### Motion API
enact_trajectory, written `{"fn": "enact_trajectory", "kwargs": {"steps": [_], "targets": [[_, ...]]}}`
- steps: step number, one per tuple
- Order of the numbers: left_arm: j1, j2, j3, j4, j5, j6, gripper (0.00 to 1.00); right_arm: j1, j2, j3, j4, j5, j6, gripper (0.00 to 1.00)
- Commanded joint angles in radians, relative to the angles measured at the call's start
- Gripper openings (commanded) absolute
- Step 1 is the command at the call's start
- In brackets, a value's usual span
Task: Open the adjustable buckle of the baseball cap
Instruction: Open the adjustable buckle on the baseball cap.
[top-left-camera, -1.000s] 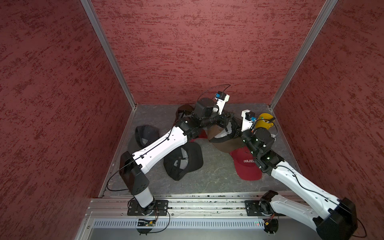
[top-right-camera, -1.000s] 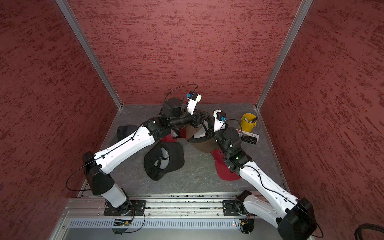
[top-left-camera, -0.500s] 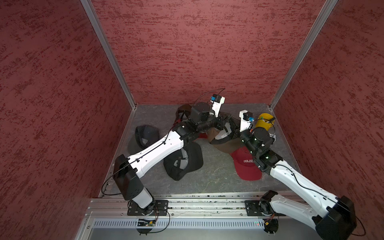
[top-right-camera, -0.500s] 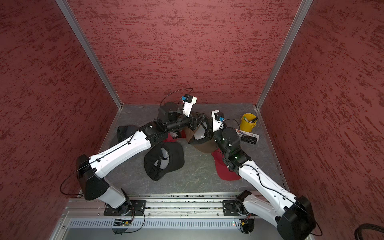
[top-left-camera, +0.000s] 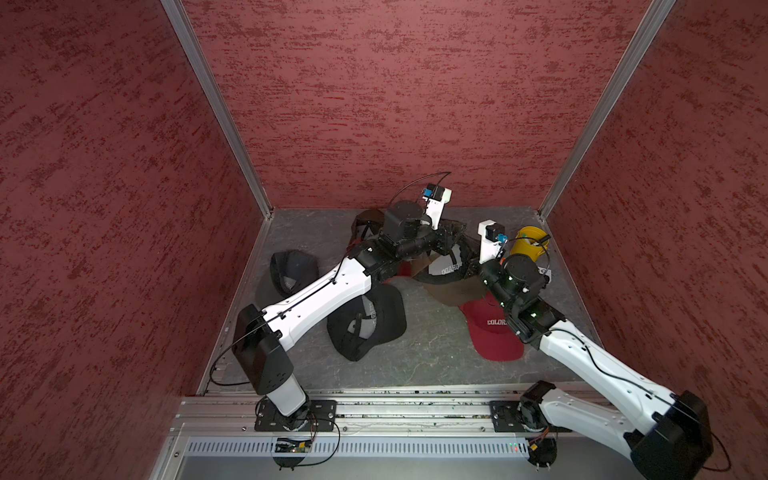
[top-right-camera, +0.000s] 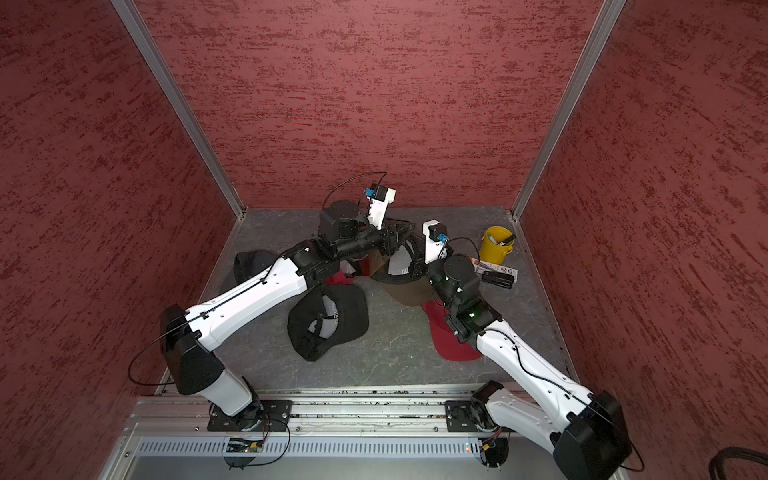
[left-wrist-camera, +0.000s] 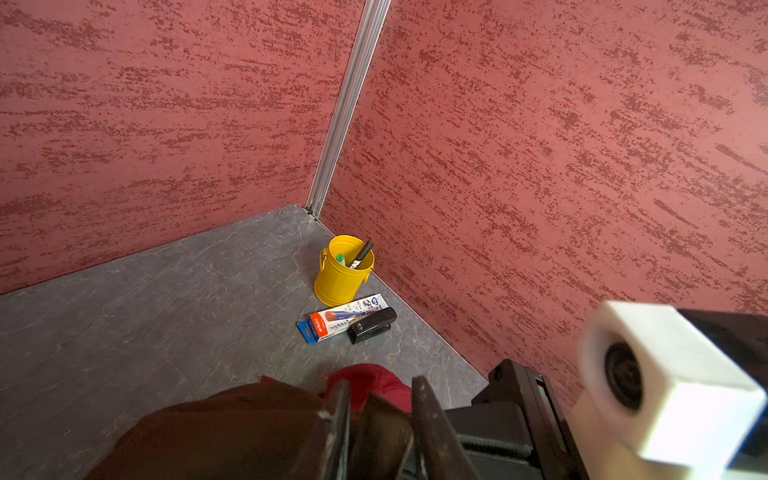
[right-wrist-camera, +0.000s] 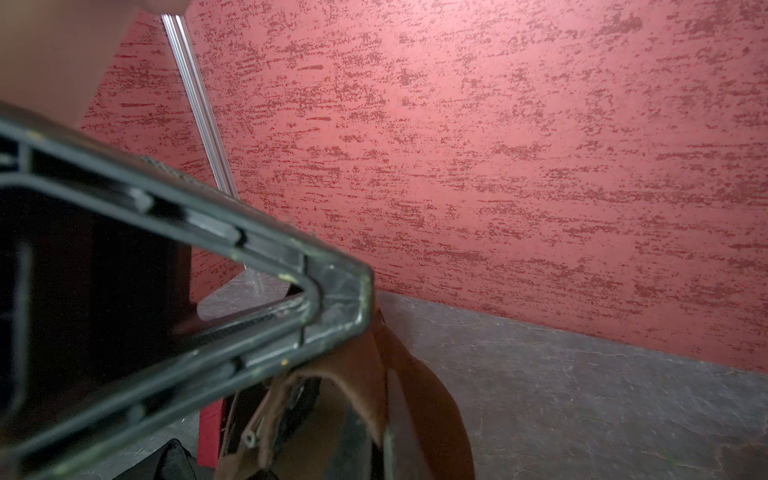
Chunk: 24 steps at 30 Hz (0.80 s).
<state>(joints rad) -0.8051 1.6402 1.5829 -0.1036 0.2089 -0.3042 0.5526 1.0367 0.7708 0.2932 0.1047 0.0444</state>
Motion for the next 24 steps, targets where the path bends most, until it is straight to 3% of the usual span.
{"fn": "enact_trajectory", "kwargs": {"steps": [1, 14, 24], "targets": [[0.009, 0.017, 0.029, 0.015, 0.018, -0.003, 0.23, -0.005, 0.004, -0.001, 0.012, -0.007, -0.009, 0.00], [-0.002, -0.045, -0.008, 0.009, -0.042, 0.019, 0.00, -0.005, 0.024, 0.024, 0.002, 0.012, -0.014, 0.00], [-0.006, -0.142, -0.119, 0.018, -0.110, 0.019, 0.00, -0.006, 0.039, 0.055, 0.004, 0.024, -0.009, 0.00]]}}
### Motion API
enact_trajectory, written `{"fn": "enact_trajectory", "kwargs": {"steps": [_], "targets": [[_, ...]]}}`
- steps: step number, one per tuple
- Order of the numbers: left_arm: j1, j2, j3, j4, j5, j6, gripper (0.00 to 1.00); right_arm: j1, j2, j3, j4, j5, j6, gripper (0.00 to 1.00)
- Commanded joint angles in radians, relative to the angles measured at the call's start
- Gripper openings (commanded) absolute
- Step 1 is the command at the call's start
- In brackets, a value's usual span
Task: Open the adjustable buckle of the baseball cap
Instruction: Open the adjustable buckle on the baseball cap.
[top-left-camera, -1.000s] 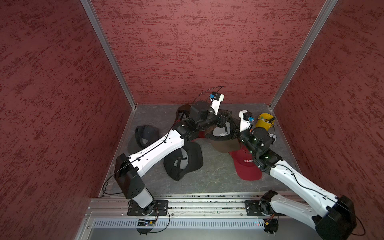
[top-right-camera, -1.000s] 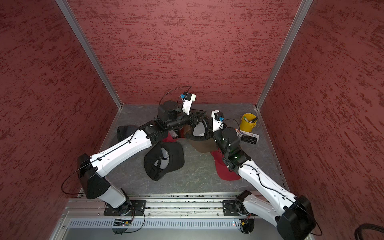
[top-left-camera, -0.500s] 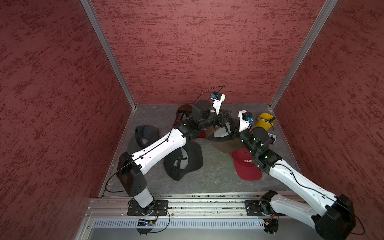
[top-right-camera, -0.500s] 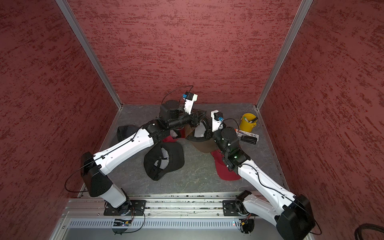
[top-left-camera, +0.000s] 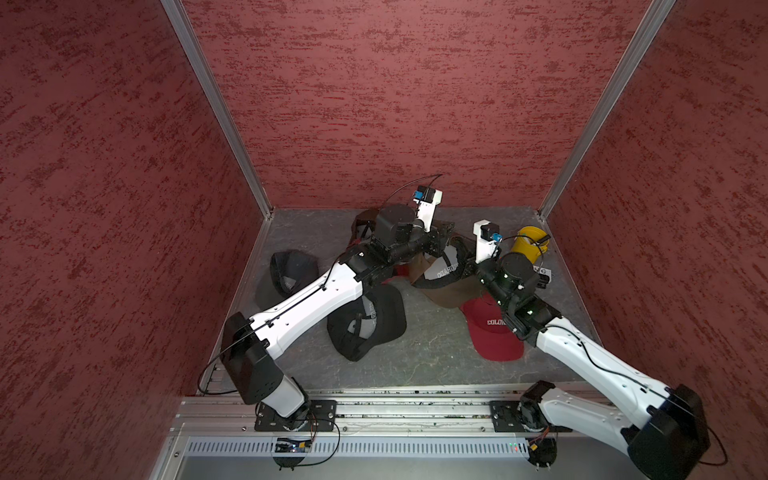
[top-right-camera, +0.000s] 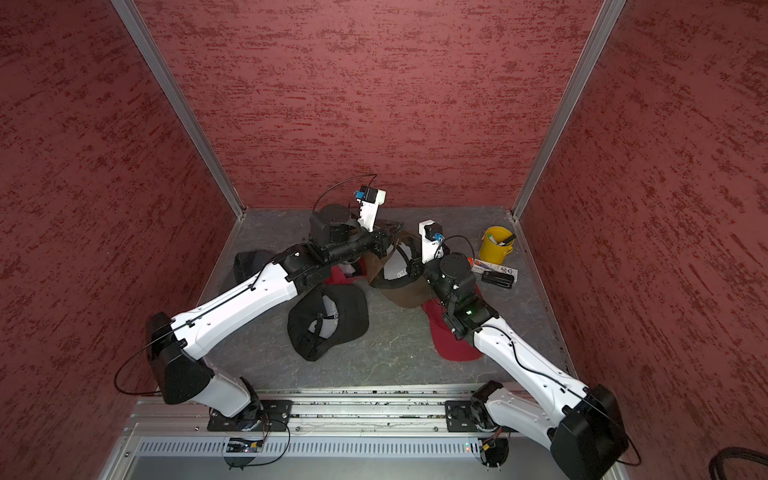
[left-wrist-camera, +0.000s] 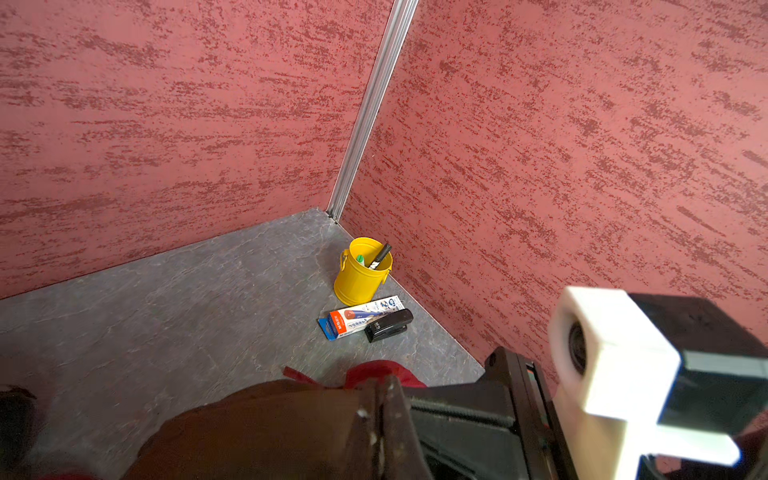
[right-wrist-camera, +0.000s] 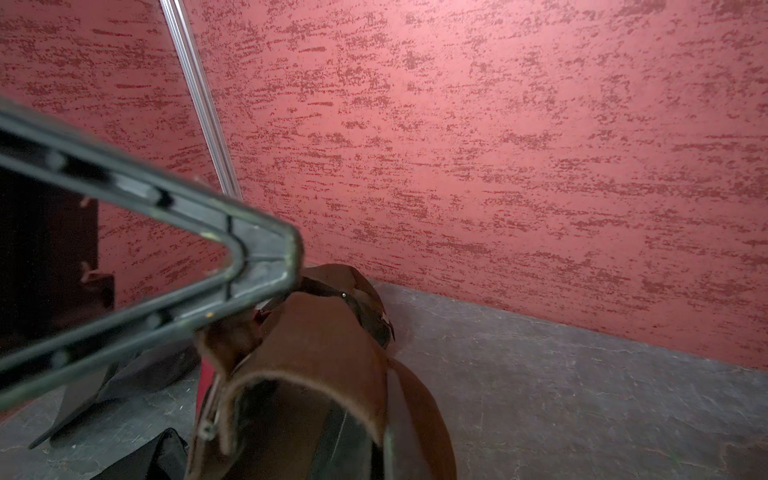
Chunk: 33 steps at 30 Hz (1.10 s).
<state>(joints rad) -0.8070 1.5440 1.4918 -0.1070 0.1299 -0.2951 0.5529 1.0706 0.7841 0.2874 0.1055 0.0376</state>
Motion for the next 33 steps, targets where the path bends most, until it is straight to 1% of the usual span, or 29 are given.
{"fn": "enact_trajectory", "kwargs": {"steps": [1, 6, 13, 14, 15, 17, 18, 20, 23, 24, 27, 33], "targets": [[-0.007, -0.059, -0.045, 0.030, -0.038, 0.006, 0.00, -0.007, 0.006, 0.044, 0.011, 0.022, 0.001, 0.00], [-0.020, -0.091, -0.101, 0.048, -0.070, -0.009, 0.00, -0.009, 0.009, 0.054, 0.014, 0.013, 0.014, 0.00], [-0.035, -0.101, -0.113, 0.045, -0.098, -0.002, 0.00, -0.010, 0.007, 0.055, 0.006, 0.014, 0.030, 0.00], [-0.037, -0.101, -0.114, 0.047, -0.094, -0.003, 0.05, -0.009, 0.004, 0.054, 0.004, 0.013, 0.033, 0.00], [-0.037, -0.097, -0.111, 0.047, -0.085, -0.002, 0.14, -0.009, 0.002, 0.052, 0.003, 0.010, 0.034, 0.00], [-0.040, -0.092, -0.096, 0.043, -0.079, 0.006, 0.37, -0.010, -0.003, 0.050, 0.001, 0.006, 0.039, 0.00], [-0.039, -0.091, -0.088, 0.040, -0.075, 0.018, 0.47, -0.010, -0.004, 0.050, 0.001, 0.004, 0.042, 0.00], [-0.044, -0.105, -0.070, 0.040, -0.068, 0.067, 0.56, -0.011, -0.006, 0.050, -0.001, -0.004, 0.047, 0.00], [-0.052, -0.143, -0.045, 0.008, -0.090, 0.161, 0.63, -0.011, -0.004, 0.058, -0.012, -0.016, 0.049, 0.00], [-0.053, -0.161, -0.045, -0.004, -0.096, 0.185, 0.63, -0.010, -0.002, 0.061, -0.018, -0.018, 0.049, 0.00], [-0.046, -0.214, -0.065, -0.042, -0.099, 0.234, 0.64, -0.012, 0.002, 0.070, -0.031, -0.020, 0.046, 0.00], [-0.039, -0.330, -0.192, -0.042, -0.103, 0.296, 0.62, -0.013, 0.010, 0.079, -0.034, -0.039, 0.056, 0.00]]}}
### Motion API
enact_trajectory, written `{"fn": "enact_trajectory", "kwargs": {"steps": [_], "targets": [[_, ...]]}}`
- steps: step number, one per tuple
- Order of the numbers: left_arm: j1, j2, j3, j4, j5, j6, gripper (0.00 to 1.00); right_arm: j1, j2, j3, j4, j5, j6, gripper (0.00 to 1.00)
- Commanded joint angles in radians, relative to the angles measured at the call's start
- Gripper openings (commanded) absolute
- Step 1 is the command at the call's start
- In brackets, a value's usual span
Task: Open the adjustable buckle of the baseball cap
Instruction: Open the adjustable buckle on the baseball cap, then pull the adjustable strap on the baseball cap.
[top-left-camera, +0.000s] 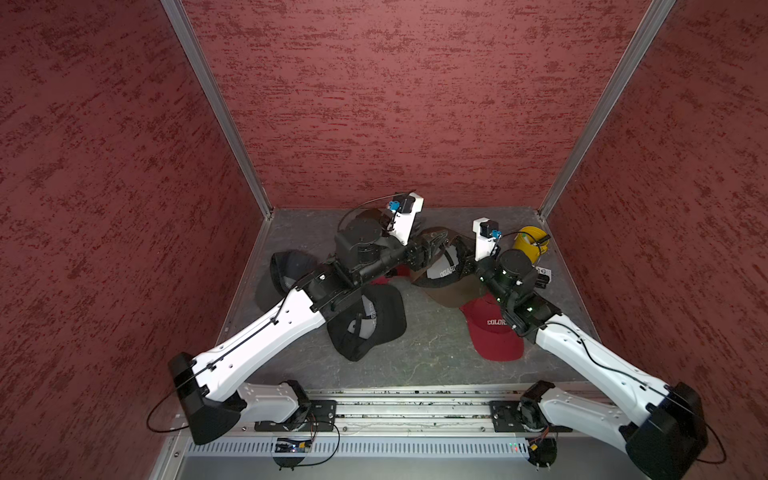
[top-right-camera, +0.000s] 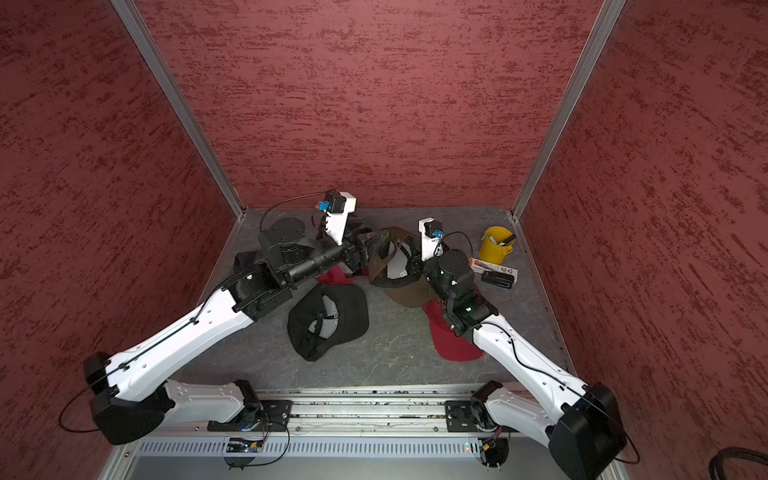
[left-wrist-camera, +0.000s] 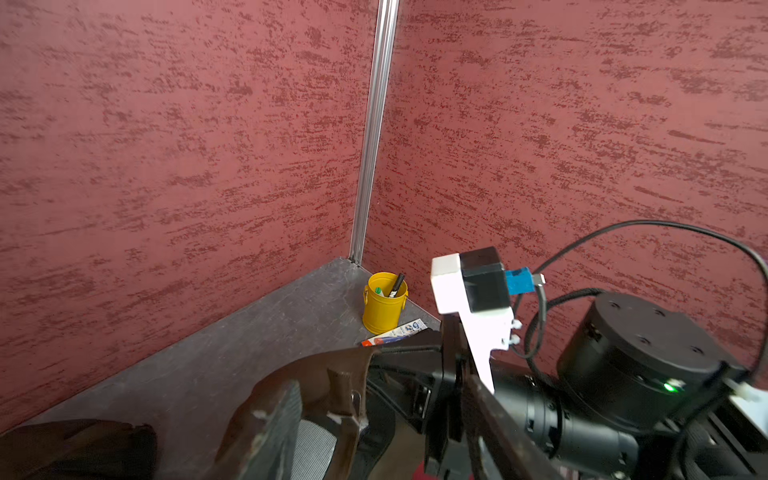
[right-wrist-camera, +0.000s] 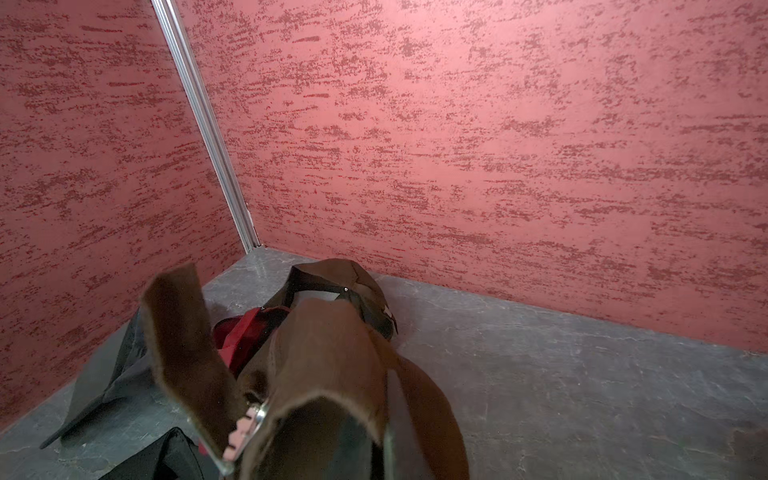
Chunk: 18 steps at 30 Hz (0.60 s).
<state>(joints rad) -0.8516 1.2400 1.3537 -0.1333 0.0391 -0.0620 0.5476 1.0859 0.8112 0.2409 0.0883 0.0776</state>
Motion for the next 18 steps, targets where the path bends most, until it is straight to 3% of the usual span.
{"fn": "enact_trajectory", "kwargs": {"steps": [1, 9, 18], "targets": [[0.006, -0.038, -0.072, -0.014, -0.003, 0.071, 0.60, -0.008, -0.003, 0.054, 0.012, -0.027, 0.018, 0.00], [0.012, 0.005, -0.176, 0.002, 0.083, 0.115, 0.57, -0.012, -0.004, 0.074, 0.000, -0.059, 0.016, 0.00], [0.023, 0.133, -0.146, 0.077, 0.149, 0.136, 0.59, -0.011, -0.013, 0.080, -0.020, -0.096, 0.016, 0.00]]}}
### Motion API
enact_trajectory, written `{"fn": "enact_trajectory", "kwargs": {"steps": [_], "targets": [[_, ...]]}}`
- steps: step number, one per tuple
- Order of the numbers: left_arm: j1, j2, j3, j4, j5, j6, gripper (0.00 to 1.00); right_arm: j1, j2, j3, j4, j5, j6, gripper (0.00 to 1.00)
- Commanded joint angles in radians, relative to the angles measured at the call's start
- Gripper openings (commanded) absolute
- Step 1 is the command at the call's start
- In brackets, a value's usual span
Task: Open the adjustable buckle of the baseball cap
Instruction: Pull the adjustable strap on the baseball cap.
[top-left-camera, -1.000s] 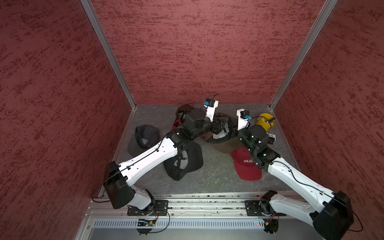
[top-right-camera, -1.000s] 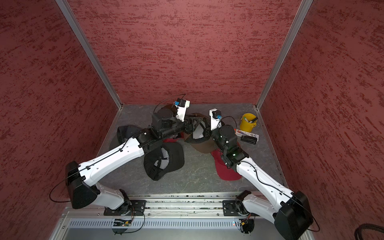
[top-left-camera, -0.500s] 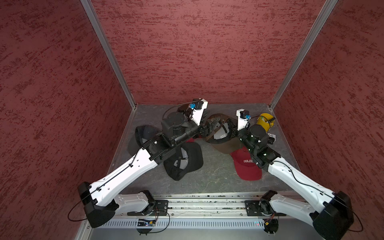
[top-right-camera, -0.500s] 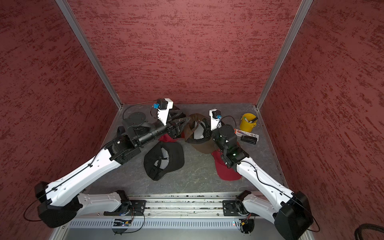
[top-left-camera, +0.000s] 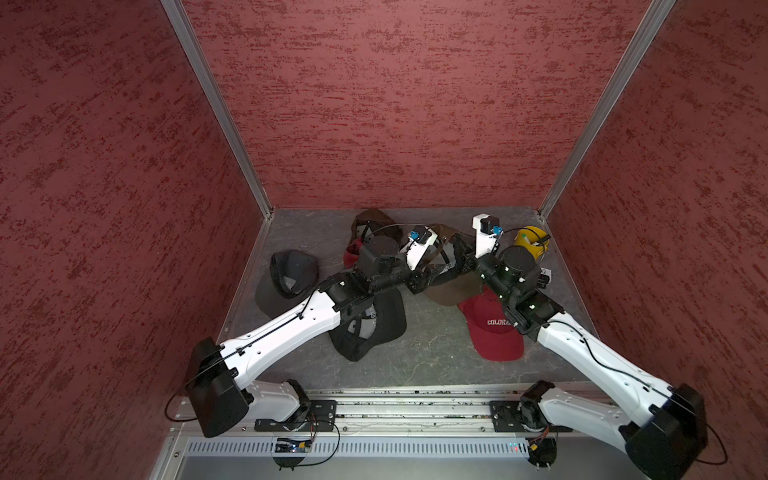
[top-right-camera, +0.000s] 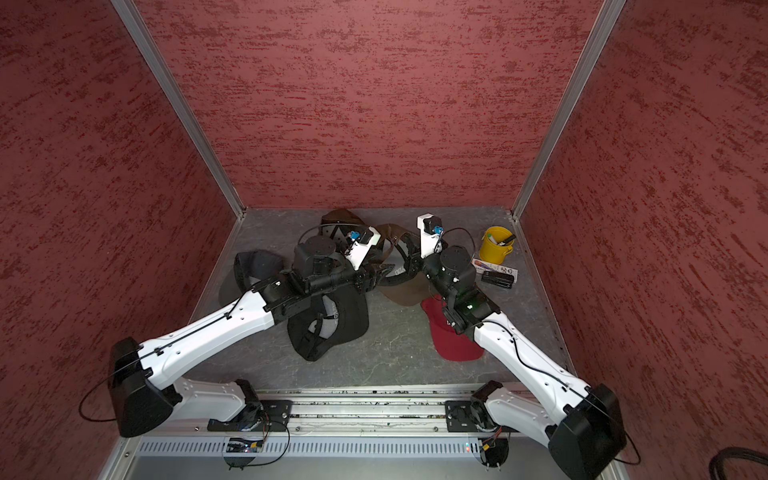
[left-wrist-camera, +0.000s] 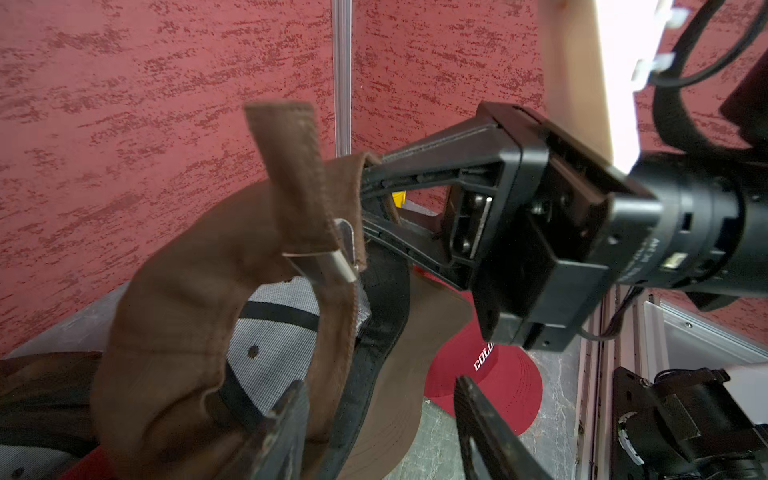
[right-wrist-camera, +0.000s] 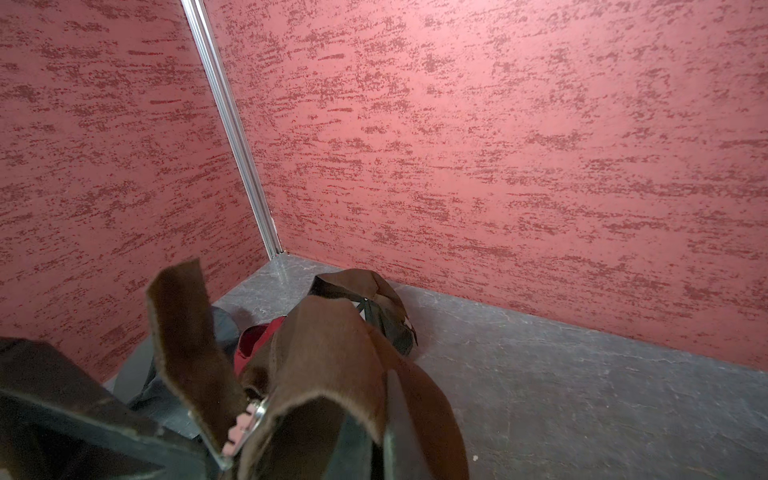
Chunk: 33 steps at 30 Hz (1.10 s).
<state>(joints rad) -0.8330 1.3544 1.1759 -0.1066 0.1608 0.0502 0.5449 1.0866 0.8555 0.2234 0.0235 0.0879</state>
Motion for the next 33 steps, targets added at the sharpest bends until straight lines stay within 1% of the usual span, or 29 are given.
{"fn": "enact_trajectory", "kwargs": {"steps": [1, 6, 10, 16, 17, 18, 21, 23, 27, 29, 33], "targets": [[0.005, 0.028, 0.037, 0.054, 0.028, 0.026, 0.59, -0.008, -0.017, 0.035, -0.004, -0.034, 0.003, 0.00], [0.012, 0.067, 0.042, 0.087, 0.008, 0.030, 0.59, -0.008, -0.023, 0.035, -0.020, -0.040, -0.006, 0.00], [0.024, 0.089, 0.047, 0.111, -0.017, 0.016, 0.52, -0.009, -0.026, 0.030, -0.028, -0.042, -0.011, 0.00], [0.023, 0.115, 0.062, 0.109, -0.049, 0.028, 0.54, -0.010, -0.027, 0.037, -0.050, -0.043, -0.029, 0.00], [0.025, 0.120, 0.065, 0.107, -0.043, 0.032, 0.51, -0.010, -0.027, 0.038, -0.050, -0.042, -0.031, 0.00], [0.023, 0.124, 0.069, 0.104, -0.038, 0.036, 0.47, -0.010, -0.025, 0.036, -0.048, -0.040, -0.034, 0.00], [0.024, 0.131, 0.077, 0.095, -0.019, 0.041, 0.29, -0.014, -0.022, 0.038, -0.054, -0.040, -0.038, 0.00], [0.025, 0.131, 0.083, 0.085, -0.006, 0.047, 0.19, -0.017, -0.022, 0.036, -0.057, -0.040, -0.043, 0.00], [0.026, 0.124, 0.097, 0.056, 0.014, 0.053, 0.03, -0.024, -0.032, 0.011, -0.053, -0.023, -0.065, 0.00], [0.026, 0.126, 0.112, 0.035, 0.030, 0.052, 0.00, -0.027, -0.038, -0.002, -0.053, -0.019, -0.075, 0.00], [0.025, 0.136, 0.163, -0.025, 0.070, 0.054, 0.00, -0.028, -0.049, -0.026, -0.050, -0.017, -0.095, 0.00]]}}
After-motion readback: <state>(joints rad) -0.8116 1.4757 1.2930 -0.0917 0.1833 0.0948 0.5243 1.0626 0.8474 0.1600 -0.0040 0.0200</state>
